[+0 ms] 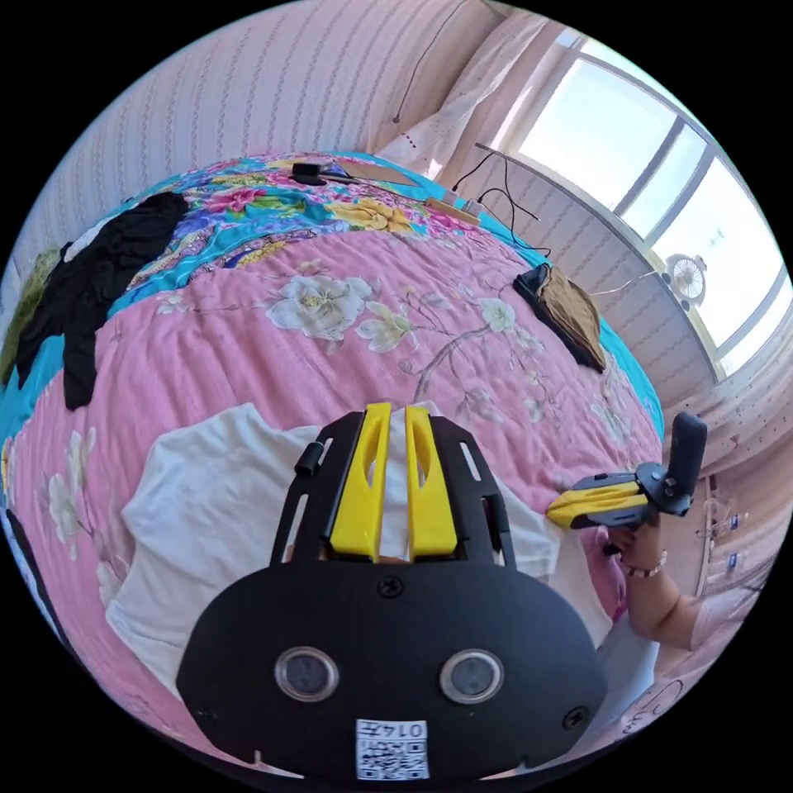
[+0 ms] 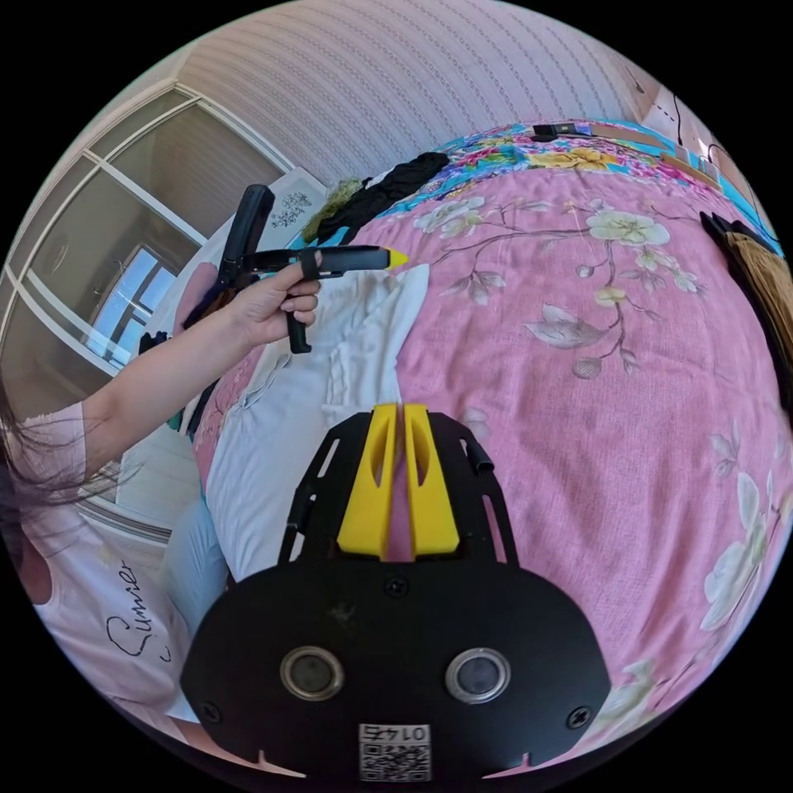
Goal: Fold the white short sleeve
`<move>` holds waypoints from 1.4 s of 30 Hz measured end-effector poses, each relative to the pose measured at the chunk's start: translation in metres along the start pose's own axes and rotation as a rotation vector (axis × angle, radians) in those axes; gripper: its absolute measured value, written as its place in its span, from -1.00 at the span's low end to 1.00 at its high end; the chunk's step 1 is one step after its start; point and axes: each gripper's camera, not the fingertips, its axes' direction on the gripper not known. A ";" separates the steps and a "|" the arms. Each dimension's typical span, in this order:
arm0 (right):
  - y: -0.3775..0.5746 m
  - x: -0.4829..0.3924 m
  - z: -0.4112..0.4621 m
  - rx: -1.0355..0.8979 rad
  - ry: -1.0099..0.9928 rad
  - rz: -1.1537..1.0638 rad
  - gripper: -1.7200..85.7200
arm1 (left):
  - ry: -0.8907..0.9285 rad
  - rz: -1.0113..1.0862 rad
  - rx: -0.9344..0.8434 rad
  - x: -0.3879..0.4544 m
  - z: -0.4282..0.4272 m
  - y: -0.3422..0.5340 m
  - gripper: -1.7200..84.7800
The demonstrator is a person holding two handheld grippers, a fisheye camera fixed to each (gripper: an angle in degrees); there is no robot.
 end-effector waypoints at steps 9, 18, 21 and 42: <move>-0.044 -0.017 0.000 0.091 0.035 -0.048 -0.77 | -0.202 -0.258 0.014 -0.128 -0.120 0.142 -0.84; -0.124 -0.021 0.075 -0.133 0.240 0.041 -0.76 | -0.053 -0.480 0.021 -0.194 -0.121 0.187 -0.75; -0.123 -0.030 0.077 -0.181 0.087 -0.023 -0.88 | -0.012 -0.456 0.009 -0.201 -0.124 0.187 -0.84; -0.060 -0.106 -0.055 0.053 0.020 -0.038 -0.95 | 0.029 -0.239 0.237 -0.088 -0.319 0.269 -0.98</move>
